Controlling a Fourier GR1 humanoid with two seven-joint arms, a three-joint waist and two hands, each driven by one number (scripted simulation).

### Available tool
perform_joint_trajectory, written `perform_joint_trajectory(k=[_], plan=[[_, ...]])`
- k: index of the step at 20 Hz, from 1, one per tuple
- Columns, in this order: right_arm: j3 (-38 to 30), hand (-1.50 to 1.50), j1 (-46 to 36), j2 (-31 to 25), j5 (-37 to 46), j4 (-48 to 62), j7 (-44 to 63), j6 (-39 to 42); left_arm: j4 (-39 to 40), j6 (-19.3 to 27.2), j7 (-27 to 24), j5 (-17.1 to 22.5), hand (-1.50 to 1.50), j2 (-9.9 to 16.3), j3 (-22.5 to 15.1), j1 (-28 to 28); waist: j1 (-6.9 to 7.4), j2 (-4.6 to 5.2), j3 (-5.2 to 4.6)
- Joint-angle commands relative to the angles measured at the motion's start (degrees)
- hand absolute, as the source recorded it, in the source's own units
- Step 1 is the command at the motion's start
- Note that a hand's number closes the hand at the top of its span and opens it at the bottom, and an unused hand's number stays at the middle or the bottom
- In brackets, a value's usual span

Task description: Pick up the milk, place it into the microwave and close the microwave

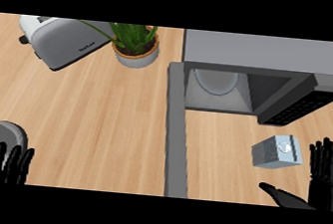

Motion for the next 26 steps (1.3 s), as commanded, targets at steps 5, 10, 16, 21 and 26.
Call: perform_joint_trajectory(k=[5, 10, 16, 21, 26], plan=[[-2.12, -1.50, -5.40, -0.66, 1.53, 20.37, -14.66, -0.05, -1.05, -2.12, -0.83, 2.89, -1.50, 1.52, 1.99, 2.61, 0.14, 0.01, 0.01], [-2.41, -1.50, -7.65, -1.73, 1.40, 22.20, -15.49, -1.57, 1.44, -0.97, -3.43, -1.42, -1.50, -0.48, -0.70, 2.06, -0.09, -0.03, -0.02], [-4.48, -1.50, -14.67, -5.67, 1.55, 35.63, -21.55, -0.87, 0.47, -1.44, -2.60, -0.78, -1.50, -0.32, -1.52, 3.37, 0.06, 0.01, 0.00], [-4.88, -1.50, -15.31, -7.95, 1.22, 42.84, -28.22, 2.58, -0.25, -3.85, -2.67, 3.65, -1.50, 2.48, 3.12, 3.75, 0.04, 0.03, 0.01], [-4.63, -1.50, -22.85, -7.03, 1.74, 50.82, -31.15, 0.71, 2.76, -5.01, -4.96, 2.49, -1.50, 1.72, 1.97, 4.51, 0.35, 0.09, 0.03]])
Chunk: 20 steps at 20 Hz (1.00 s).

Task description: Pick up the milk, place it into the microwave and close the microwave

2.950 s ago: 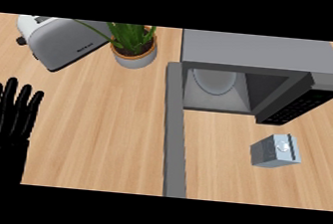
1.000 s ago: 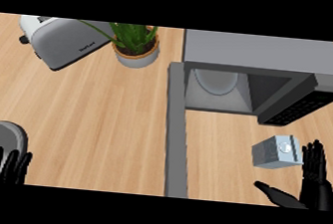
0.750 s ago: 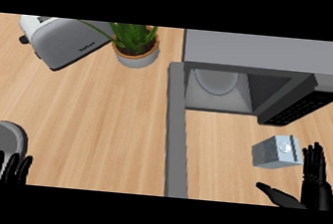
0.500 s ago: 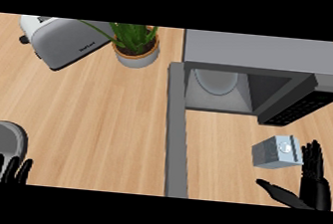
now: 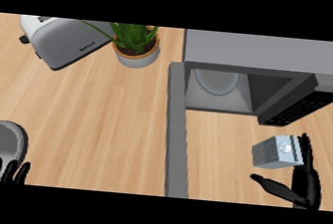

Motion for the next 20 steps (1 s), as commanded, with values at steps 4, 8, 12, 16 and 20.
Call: perform_joint_trajectory(k=[4, 8, 12, 16, 20], plan=[[0.62, -1.50, -0.73, -1.06, -1.48, 2.45, -0.33, 2.66, -3.79, 0.24, -0.77, -2.26, -1.50, -0.87, -2.36, 3.97, -0.12, -0.07, -0.01], [0.48, -1.50, -3.29, -1.73, -2.86, 0.68, 3.04, 1.67, -1.43, 0.22, -2.95, -4.49, -1.50, -1.52, -4.60, 4.76, -0.15, -0.10, -0.03], [-1.26, -1.50, -6.05, 0.13, -1.75, 9.41, -4.31, -5.01, 4.54, -2.71, -5.91, -0.68, -1.50, 0.70, 1.08, 1.56, 0.06, 0.02, -0.01], [0.20, 1.50, -11.07, -2.32, 2.50, 11.24, -2.18, -12.01, 2.16, -2.27, -4.09, 0.08, -1.50, 0.30, 0.09, 2.04, 0.54, 0.12, 0.01], [-2.38, 1.50, -13.63, -1.84, 0.23, 15.07, -5.85, -13.35, 1.33, -2.66, -4.51, -0.01, -1.50, 0.28, -0.71, 4.15, 0.43, 0.08, 0.03]])
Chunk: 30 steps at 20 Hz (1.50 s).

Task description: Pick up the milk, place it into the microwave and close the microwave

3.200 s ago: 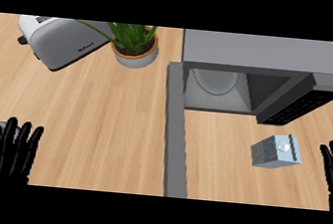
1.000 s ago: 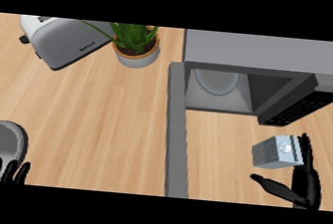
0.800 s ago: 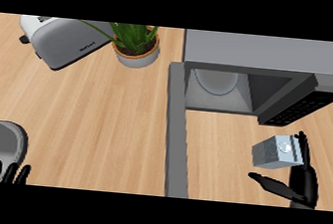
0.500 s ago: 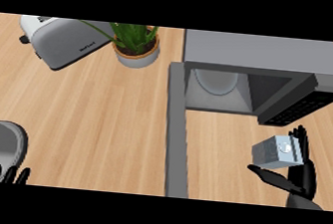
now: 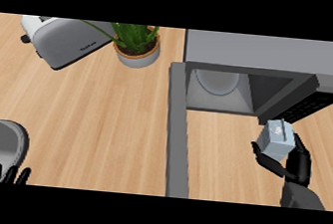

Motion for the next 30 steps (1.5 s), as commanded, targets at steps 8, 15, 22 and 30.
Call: perform_joint_trajectory(k=[8, 15, 22, 30], plan=[[-0.30, 1.50, -9.59, 3.70, 1.80, 10.99, -8.38, -4.83, -0.64, -0.88, 0.14, -1.08, -1.50, -0.24, -2.11, 1.25, 1.24, 0.46, 0.21], [-0.66, 1.50, -13.38, 5.34, 0.72, 10.83, -8.83, -0.93, -1.54, -1.68, 2.18, 1.52, -1.50, 1.01, -0.52, -0.21, 1.19, 0.61, 0.24], [1.28, 1.50, -10.90, 6.83, 0.99, 5.24, -8.22, -2.11, -0.09, 0.64, 1.10, -0.40, -1.50, -1.31, -1.32, -0.45, -0.47, -0.06, 0.03], [9.34, 1.50, 3.28, 8.44, 1.24, -20.14, 4.36, 1.80, 0.67, -2.24, -0.78, -1.14, -1.50, -0.92, -2.98, 3.40, -2.07, -0.72, -0.12]])
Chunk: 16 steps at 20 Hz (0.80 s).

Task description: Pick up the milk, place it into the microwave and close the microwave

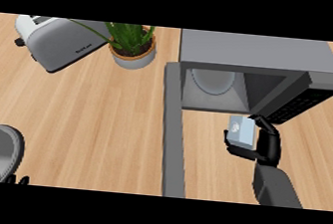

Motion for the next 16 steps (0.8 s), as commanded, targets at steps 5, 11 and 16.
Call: perform_joint_trajectory(k=[5, 11, 16], plan=[[8.60, 1.50, 18.51, -0.20, 1.74, -29.15, 14.01, 2.24, -0.64, 0.12, -1.75, -1.78, -1.50, -1.61, -2.57, 2.32, -0.43, -0.20, -0.03], [13.98, 1.50, 25.71, 1.87, -2.94, -46.90, 22.26, 9.05, -2.63, 0.60, 0.61, 0.79, -1.50, -0.65, -0.18, 1.59, 0.12, 0.09, 0.03], [15.98, 1.50, 28.82, 2.25, -9.32, -54.05, 27.23, 10.34, -3.47, 0.40, -0.99, -0.89, -1.50, -1.74, -2.45, 4.87, 0.77, 0.24, 0.09]])
